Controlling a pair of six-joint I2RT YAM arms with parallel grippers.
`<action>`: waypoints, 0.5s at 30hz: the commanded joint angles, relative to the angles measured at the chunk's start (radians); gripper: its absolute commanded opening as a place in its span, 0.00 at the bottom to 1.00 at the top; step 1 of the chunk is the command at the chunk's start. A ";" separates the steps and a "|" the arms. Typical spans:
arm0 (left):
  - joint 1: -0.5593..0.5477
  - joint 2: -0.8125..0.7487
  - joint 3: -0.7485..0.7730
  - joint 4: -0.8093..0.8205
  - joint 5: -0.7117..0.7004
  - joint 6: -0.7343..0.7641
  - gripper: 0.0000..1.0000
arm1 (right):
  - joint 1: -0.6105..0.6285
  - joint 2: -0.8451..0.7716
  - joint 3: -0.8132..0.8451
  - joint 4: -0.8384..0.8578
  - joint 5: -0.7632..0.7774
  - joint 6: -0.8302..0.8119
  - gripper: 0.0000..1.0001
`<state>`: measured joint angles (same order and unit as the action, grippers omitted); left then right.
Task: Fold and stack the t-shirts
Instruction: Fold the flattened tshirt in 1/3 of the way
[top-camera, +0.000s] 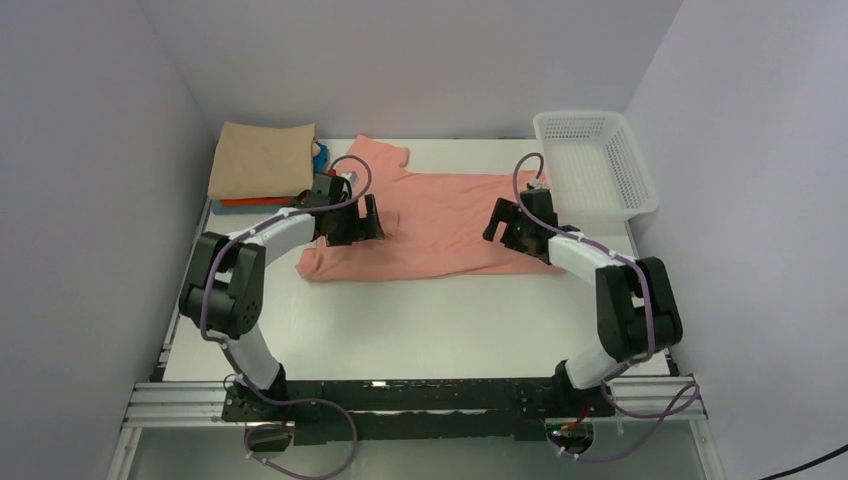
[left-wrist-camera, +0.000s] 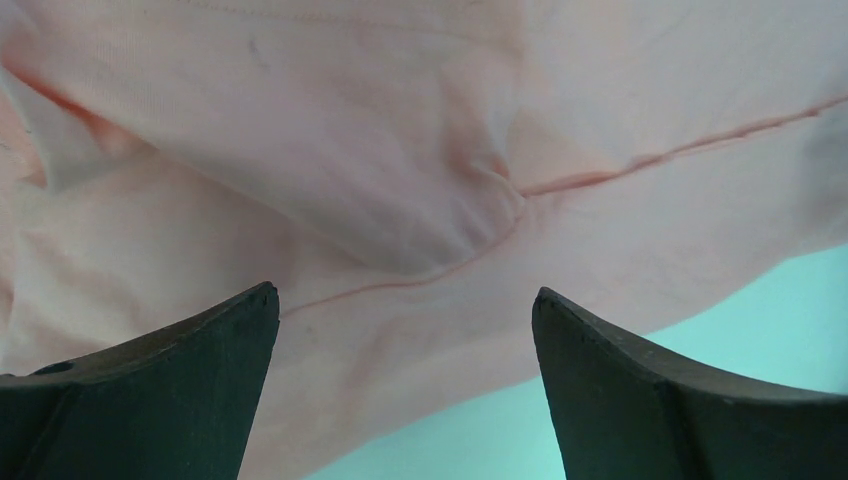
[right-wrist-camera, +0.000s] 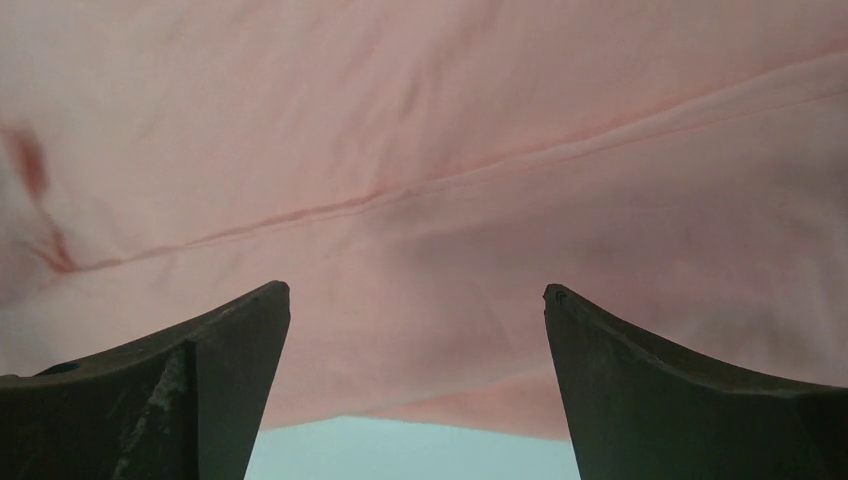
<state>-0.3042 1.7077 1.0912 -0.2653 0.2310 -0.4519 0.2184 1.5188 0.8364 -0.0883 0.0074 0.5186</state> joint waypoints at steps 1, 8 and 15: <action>0.009 0.092 0.033 0.011 -0.034 -0.020 0.99 | 0.001 0.126 0.031 0.058 -0.055 -0.024 1.00; 0.019 0.030 -0.129 0.005 -0.076 -0.060 0.99 | 0.002 0.078 -0.067 -0.016 -0.009 0.024 1.00; 0.011 -0.221 -0.453 0.014 -0.044 -0.148 0.99 | 0.008 -0.144 -0.278 -0.120 -0.100 0.046 1.00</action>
<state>-0.2882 1.5837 0.8116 -0.1291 0.1909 -0.5293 0.2218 1.4696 0.6682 -0.0525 -0.0433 0.5350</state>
